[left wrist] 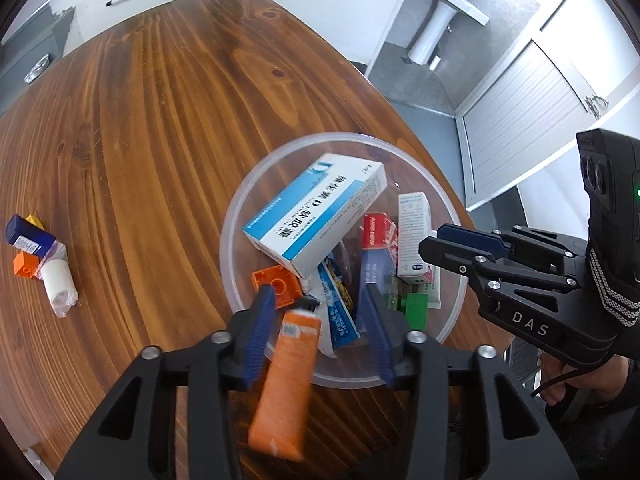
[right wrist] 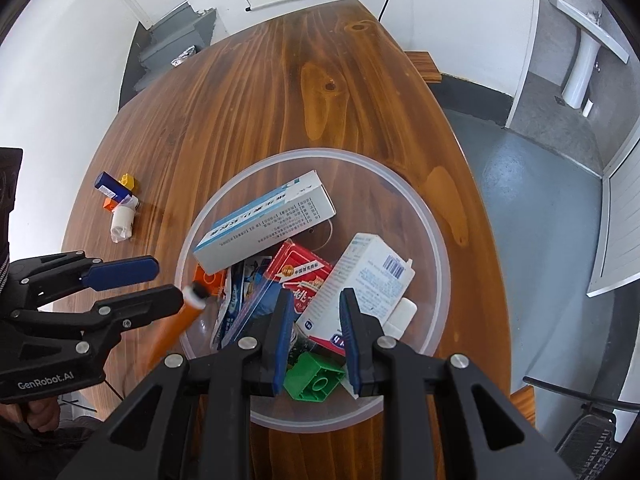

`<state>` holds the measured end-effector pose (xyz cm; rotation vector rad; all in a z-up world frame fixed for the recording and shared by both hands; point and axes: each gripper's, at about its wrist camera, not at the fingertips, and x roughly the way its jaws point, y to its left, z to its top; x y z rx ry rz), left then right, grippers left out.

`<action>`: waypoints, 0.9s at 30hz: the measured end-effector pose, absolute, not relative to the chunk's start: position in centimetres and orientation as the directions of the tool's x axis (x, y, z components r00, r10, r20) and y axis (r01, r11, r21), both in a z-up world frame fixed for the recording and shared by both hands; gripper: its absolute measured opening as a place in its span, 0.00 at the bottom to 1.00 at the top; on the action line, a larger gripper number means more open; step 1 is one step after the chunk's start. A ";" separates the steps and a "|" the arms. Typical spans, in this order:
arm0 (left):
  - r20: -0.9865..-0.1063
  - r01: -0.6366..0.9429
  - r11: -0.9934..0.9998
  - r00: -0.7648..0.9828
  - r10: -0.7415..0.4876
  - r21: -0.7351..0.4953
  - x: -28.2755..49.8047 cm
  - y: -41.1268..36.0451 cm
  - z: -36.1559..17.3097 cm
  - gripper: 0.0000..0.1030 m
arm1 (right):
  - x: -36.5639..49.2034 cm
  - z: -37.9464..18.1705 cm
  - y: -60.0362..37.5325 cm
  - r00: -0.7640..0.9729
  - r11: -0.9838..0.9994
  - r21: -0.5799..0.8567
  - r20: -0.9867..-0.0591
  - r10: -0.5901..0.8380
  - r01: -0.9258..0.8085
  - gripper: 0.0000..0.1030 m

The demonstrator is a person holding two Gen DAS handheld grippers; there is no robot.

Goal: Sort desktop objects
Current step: 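Open the left tool to drop the orange tube while the right tool drops the green block, then withdraw both open tools from the bowl back toward the remaining table items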

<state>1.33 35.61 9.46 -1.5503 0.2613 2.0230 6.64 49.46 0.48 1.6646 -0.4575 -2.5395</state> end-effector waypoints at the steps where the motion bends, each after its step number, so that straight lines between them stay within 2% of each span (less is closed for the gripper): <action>1: -0.930 -0.535 -0.824 -0.175 0.323 -0.186 1.3 35.2 9.7 0.52 | 6.6 0.5 49.4 -0.411 -0.953 0.285 -0.884 -0.221 -0.102 0.26; 4: -0.921 -0.503 -0.844 -0.206 0.330 -0.189 1.1 33.9 10.2 0.57 | 6.2 0.5 49.1 -0.412 -0.954 0.283 -0.885 -0.218 -0.103 0.26; 8: -0.908 -0.443 -0.871 -0.241 0.342 -0.211 0.5 31.1 10.8 0.57 | 5.9 0.9 48.1 -0.420 -0.953 0.284 -0.881 -0.217 -0.104 0.26; 11: -0.901 -0.406 -0.887 -0.266 0.344 -0.219 -0.1 29.2 10.9 0.57 | 6.1 1.4 47.1 -0.434 -0.960 0.263 -0.879 -0.198 -0.096 0.33; 12: -0.901 -0.395 -0.893 -0.271 0.339 -0.217 -0.2 28.6 10.8 0.57 | 6.2 1.6 46.8 -0.436 -0.961 0.260 -0.879 -0.193 -0.098 0.41; 13: -0.903 -0.385 -0.898 -0.274 0.332 -0.213 -0.2 28.1 10.7 0.57 | 6.2 1.7 46.5 -0.437 -0.961 0.256 -0.879 -0.188 -0.102 0.54; 15: -0.908 -0.372 -0.907 -0.279 0.313 -0.198 -0.3 27.1 10.5 0.57 | 6.2 2.0 45.8 -0.441 -0.965 0.243 -0.880 -0.175 -0.102 0.69; 16: -0.911 -0.363 -0.912 -0.280 0.303 -0.192 -0.4 26.5 10.4 0.57 | 6.2 2.2 45.3 -0.442 -0.967 0.234 -0.881 -0.168 -0.099 0.72; 19: -0.914 -0.311 -0.929 -0.282 0.291 -0.200 -0.7 24.2 10.1 0.57 | 5.9 2.5 43.7 -0.441 -0.972 0.222 -0.882 -0.165 -0.080 0.77; 27: -0.921 -0.138 -0.970 -0.311 0.235 -0.201 -1.8 17.2 9.5 0.57 | 4.5 2.7 38.6 -0.431 -0.977 0.211 -0.882 -0.190 -0.001 0.77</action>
